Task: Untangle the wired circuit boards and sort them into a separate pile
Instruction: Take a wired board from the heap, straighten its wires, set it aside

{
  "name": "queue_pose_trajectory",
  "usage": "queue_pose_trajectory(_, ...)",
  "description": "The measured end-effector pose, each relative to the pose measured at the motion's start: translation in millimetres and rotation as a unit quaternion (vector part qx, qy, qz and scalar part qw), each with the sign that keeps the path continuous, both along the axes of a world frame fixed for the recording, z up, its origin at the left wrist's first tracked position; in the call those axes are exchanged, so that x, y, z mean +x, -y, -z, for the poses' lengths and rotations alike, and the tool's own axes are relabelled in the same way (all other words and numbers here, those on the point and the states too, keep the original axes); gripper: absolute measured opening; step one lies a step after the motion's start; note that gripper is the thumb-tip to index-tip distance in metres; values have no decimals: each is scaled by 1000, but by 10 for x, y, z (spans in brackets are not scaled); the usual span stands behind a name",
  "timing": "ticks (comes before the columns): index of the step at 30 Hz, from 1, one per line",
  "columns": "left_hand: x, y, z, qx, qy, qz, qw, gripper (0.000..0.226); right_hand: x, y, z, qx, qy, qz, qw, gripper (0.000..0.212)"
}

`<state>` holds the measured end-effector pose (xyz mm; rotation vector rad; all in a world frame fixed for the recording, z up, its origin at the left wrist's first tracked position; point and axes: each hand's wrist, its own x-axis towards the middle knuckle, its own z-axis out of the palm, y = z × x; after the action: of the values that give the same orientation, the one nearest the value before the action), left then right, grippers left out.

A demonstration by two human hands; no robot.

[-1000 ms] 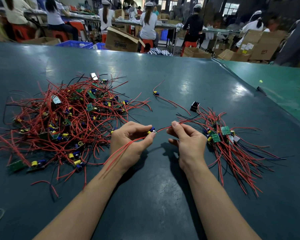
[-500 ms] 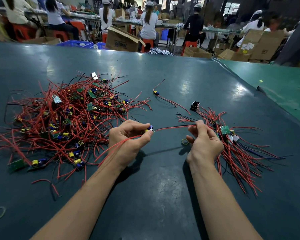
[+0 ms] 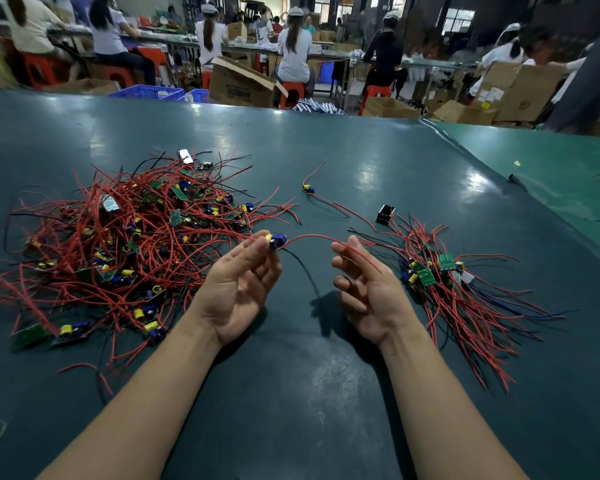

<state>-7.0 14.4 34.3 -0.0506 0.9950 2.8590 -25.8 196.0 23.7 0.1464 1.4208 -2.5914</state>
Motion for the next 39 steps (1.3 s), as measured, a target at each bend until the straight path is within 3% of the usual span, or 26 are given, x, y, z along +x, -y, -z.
queue_pose_trajectory(5, 6, 51, 5, -24, -20, 47, 998, 29, -5, -37, 22, 49, -19, -92, 994, 26)
queue_pose_trajectory(10, 74, -117, 8, -225, 7, 112, 968, 27, 29, 45, 65, 98, -65, -131, 984, 32)
queue_pose_trajectory(15, 103, -199, 31, -329, -8, 77, 941, 20, 39, 71, 78, 161, -88, -112, 977, 36)
queue_pose_trajectory(20, 119, -217, 64, -353, -40, 70, 932, 22, 34, 85, 97, 154, -99, -91, 979, 29)
queue_pose_trajectory(25, 129, -197, 89, -381, -81, 84, 917, 29, 24, 97, 84, 155, -105, -21, 982, 14)
queue_pose_trajectory(29, 130, -172, 86, -383, -92, 96, 914, 36, -23, 82, 73, 119, -78, 90, 986, 16)
queue_pose_trajectory(34, 152, -168, 67, -400, -107, 118, 903, 27, -83, 51, 83, 86, -72, 205, 972, 17)
queue_pose_trajectory(39, 154, -169, 65, -410, -102, 115, 899, 27, -99, 58, 133, 132, -113, 208, 963, 13)
